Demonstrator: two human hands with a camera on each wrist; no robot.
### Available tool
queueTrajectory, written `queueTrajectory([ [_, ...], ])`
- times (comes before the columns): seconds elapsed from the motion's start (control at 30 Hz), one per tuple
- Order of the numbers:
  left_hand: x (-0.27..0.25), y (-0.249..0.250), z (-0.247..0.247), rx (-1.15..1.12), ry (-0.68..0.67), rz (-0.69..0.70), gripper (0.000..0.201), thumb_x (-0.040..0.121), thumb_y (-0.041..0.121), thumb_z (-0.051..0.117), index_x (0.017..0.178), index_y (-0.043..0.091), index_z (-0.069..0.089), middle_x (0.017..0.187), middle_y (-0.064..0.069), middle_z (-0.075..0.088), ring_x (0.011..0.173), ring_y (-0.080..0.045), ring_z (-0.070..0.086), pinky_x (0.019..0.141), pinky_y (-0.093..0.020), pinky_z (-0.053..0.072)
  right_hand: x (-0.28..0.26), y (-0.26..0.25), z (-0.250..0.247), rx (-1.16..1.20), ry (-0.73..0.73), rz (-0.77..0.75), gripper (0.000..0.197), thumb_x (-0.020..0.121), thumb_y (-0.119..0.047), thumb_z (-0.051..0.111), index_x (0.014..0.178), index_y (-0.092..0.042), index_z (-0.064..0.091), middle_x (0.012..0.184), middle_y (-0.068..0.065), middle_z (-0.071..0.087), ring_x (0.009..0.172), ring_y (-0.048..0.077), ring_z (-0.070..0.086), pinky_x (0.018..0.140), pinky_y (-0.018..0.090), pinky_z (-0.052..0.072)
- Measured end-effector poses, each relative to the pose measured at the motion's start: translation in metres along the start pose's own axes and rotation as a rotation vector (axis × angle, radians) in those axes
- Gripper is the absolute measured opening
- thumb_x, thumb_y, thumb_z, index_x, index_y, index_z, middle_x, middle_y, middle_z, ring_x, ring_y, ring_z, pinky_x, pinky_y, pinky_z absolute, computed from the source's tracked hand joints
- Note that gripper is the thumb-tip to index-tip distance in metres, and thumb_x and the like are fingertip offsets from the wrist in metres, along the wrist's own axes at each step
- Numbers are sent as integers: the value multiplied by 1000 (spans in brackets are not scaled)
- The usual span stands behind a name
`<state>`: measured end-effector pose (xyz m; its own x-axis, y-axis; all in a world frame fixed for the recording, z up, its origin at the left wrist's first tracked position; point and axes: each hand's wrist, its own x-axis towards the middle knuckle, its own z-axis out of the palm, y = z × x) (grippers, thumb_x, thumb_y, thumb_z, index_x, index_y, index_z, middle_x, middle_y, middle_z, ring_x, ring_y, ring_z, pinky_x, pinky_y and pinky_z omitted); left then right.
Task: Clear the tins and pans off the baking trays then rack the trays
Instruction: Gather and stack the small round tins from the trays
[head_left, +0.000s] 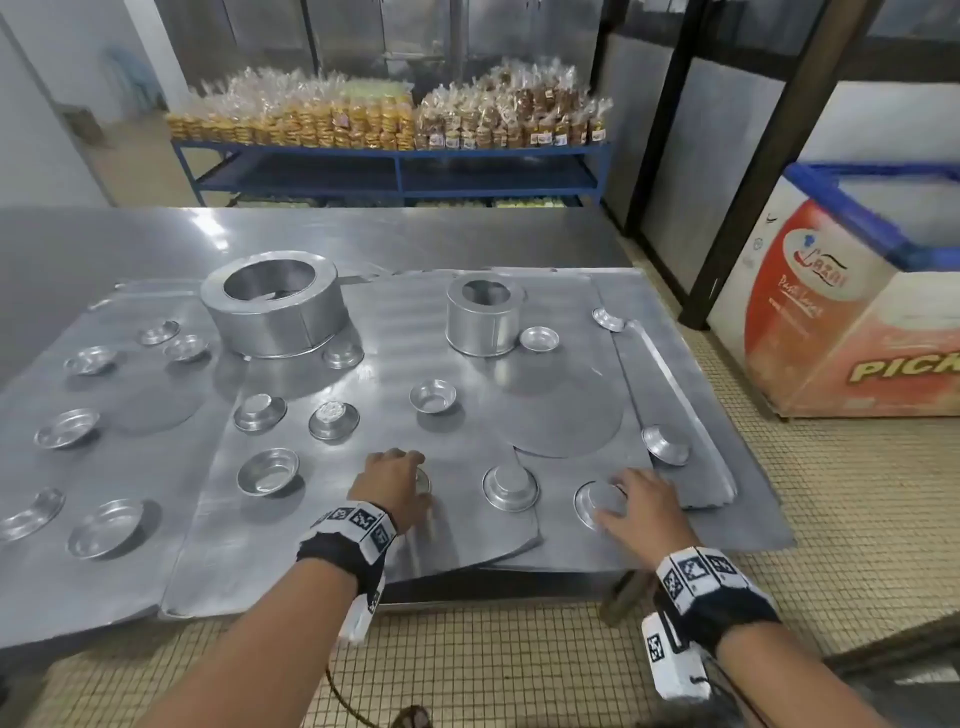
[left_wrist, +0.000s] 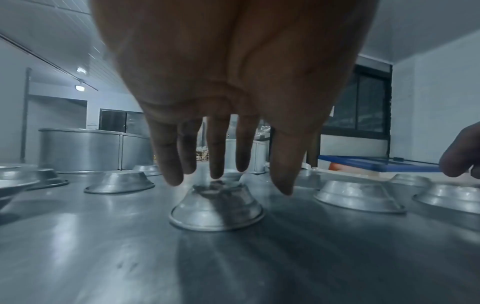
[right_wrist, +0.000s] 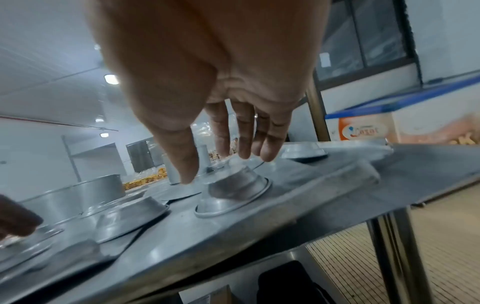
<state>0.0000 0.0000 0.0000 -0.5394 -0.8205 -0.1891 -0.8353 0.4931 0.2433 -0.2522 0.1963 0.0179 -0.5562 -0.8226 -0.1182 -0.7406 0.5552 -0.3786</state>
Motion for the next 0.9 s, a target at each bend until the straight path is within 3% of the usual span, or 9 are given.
queueTrajectory([
  [0.13, 10, -2, 2, -4, -81, -64, 51, 81, 34, 60, 130, 20, 55, 130, -5, 55, 126, -32, 46, 102, -45, 46, 15, -3, 7, -59, -91, 51, 59, 80, -40, 75, 129, -13, 55, 130, 6, 58, 124, 23, 48, 107, 31, 34],
  [0.27, 25, -7, -1, 24, -116, -60, 45, 77, 32, 65, 118, 15, 62, 119, -8, 61, 116, -30, 57, 95, -39, 51, 23, -4, 15, -45, -118, 94, 72, 70, -40, 83, 130, -14, 55, 129, 6, 58, 122, 23, 50, 106, 32, 37],
  [0.37, 32, -7, -7, 69, -110, -41, 21, 74, 30, 63, 87, 14, 63, 104, -11, 68, 96, -30, 65, 76, -30, 53, 28, -2, 17, -21, -95, 127, 76, 60, -40, 91, 124, -15, 58, 123, 6, 60, 117, 24, 53, 102, 33, 43],
  [0.4, 34, -5, -8, 89, -115, -28, 19, 75, 29, 60, 84, 12, 61, 101, -12, 68, 92, -31, 66, 73, -29, 52, 29, -2, 17, -13, -92, 136, 76, 58, -40, 92, 122, -14, 58, 121, 5, 61, 116, 24, 53, 100, 34, 45],
  [0.53, 32, 4, -13, 138, -133, -2, 29, 74, 30, 64, 95, 10, 63, 97, -9, 61, 95, -31, 66, 68, -28, 49, 31, -6, 15, -38, -82, 164, 74, 55, -37, 93, 116, -14, 58, 117, 5, 60, 111, 23, 55, 97, 36, 47],
  [0.63, 29, 10, -17, 207, -141, 59, 33, 75, 34, 62, 100, 12, 62, 103, -7, 62, 99, -30, 65, 74, -31, 52, 31, -7, 15, -10, -67, 185, 79, 53, -35, 94, 119, -17, 54, 120, 5, 57, 114, 23, 54, 99, 38, 47],
  [0.73, 28, 13, -17, 271, -144, 111, 32, 75, 34, 61, 102, 16, 63, 102, -4, 64, 98, -27, 66, 71, -29, 49, 32, -8, 14, 18, -61, 195, 82, 52, -35, 93, 121, -21, 52, 123, 4, 55, 117, 24, 52, 99, 39, 48],
  [0.9, 32, 8, -23, 195, -92, 148, 30, 77, 38, 52, 100, 18, 58, 98, -4, 61, 97, -29, 64, 70, -30, 45, 33, -15, 12, 44, -36, 198, 78, 57, -36, 92, 123, -22, 53, 127, 4, 51, 118, 25, 51, 100, 39, 47],
])
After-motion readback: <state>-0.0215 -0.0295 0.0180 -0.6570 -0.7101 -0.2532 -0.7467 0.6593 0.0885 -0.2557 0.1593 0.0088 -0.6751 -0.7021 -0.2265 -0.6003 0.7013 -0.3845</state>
